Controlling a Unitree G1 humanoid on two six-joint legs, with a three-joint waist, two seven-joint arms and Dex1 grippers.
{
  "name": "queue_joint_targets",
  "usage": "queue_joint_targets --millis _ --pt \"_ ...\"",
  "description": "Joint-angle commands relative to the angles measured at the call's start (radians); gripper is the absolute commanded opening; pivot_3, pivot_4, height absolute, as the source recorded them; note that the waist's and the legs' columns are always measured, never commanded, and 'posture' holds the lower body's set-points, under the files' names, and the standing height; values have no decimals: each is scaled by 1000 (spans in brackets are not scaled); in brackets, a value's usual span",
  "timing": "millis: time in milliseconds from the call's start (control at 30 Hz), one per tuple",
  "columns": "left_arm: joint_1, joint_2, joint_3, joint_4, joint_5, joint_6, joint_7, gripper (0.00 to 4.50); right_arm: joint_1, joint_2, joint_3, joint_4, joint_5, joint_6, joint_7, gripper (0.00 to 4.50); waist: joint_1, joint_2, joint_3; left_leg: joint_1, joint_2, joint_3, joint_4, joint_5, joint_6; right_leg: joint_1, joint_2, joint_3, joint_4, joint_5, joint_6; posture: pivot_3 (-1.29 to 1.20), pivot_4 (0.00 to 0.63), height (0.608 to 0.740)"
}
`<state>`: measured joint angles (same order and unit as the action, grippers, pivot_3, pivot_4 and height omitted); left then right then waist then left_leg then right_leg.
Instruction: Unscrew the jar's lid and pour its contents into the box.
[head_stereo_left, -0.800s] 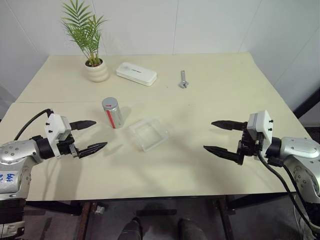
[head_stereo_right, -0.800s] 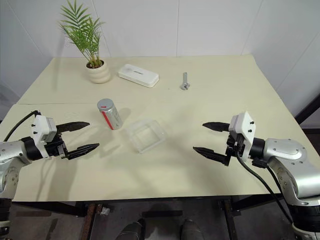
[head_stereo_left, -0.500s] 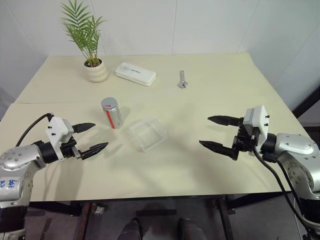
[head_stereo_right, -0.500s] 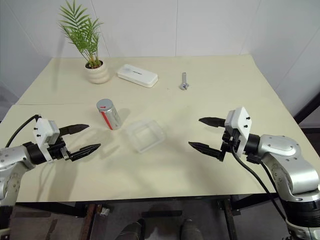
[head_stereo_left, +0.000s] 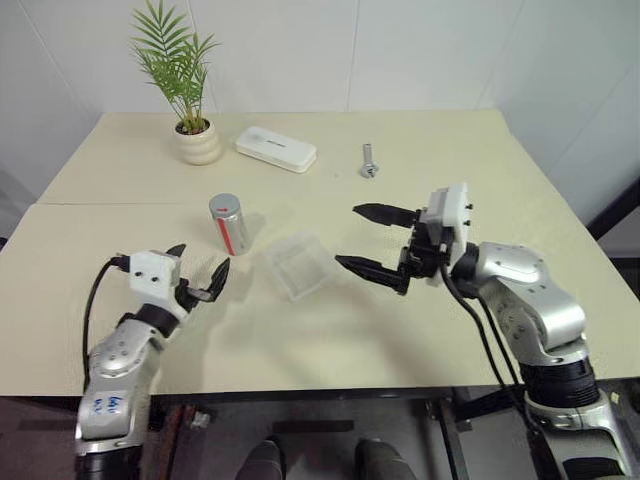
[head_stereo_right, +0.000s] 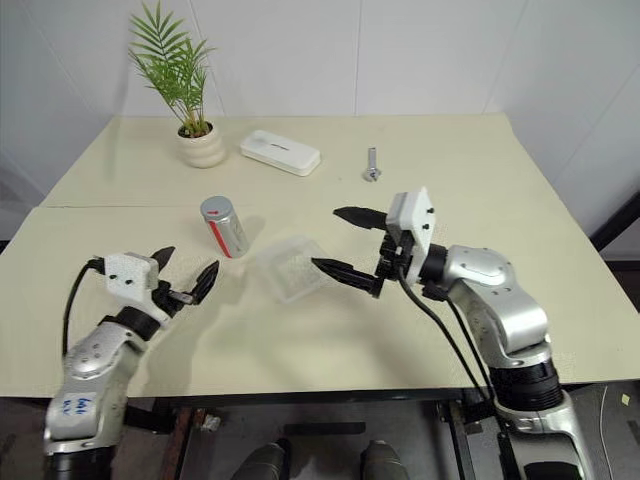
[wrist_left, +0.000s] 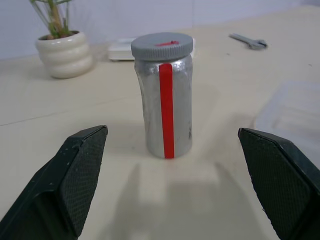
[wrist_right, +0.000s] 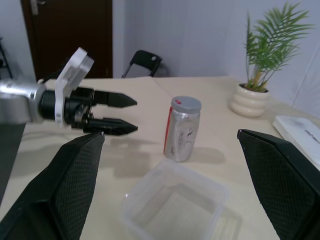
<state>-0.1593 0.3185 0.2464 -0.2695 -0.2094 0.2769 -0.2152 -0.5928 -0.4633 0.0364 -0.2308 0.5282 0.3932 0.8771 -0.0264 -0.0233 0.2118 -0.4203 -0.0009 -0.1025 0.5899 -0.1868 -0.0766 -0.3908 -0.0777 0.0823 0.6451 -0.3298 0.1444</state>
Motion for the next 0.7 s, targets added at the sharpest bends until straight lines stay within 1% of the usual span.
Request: queue_joint_targets --millis 33,200,367,500,700 --pt "-76 -23 -44 37 56 -44 49 4471 -27 30 -6 -9 -9 -27 -29 4500 0 0 0 0 0 0 0 0 0 0 0 0 0 0 0 0 150 740" --pt "-178 -46 -73 130 143 -45 143 4471 -17 33 20 -14 -17 -23 2 4500 -3 0 0 0 0 0 0 0 0 0 0 0 0 0 0 0 150 740" --pt "-192 -73 -76 141 163 -45 184 4471 -10 27 14 -29 -12 -9 2 4500 -1 0 0 0 0 0 -2 0 0 -1 0 0 -1 0 0 0 150 740" --pt "-255 -86 -69 239 154 -58 188 4471 4 30 11 -46 -10 0 -13 4500 0 0 0 0 0 0 -1 0 0 -1 0 0 0 0 0 0 150 740" --pt "-360 -54 -81 430 174 -128 162 4471 11 39 6 -70 1 11 -40 4500 -2 0 0 0 0 0 0 0 0 0 0 0 0 1 1 0 150 740"
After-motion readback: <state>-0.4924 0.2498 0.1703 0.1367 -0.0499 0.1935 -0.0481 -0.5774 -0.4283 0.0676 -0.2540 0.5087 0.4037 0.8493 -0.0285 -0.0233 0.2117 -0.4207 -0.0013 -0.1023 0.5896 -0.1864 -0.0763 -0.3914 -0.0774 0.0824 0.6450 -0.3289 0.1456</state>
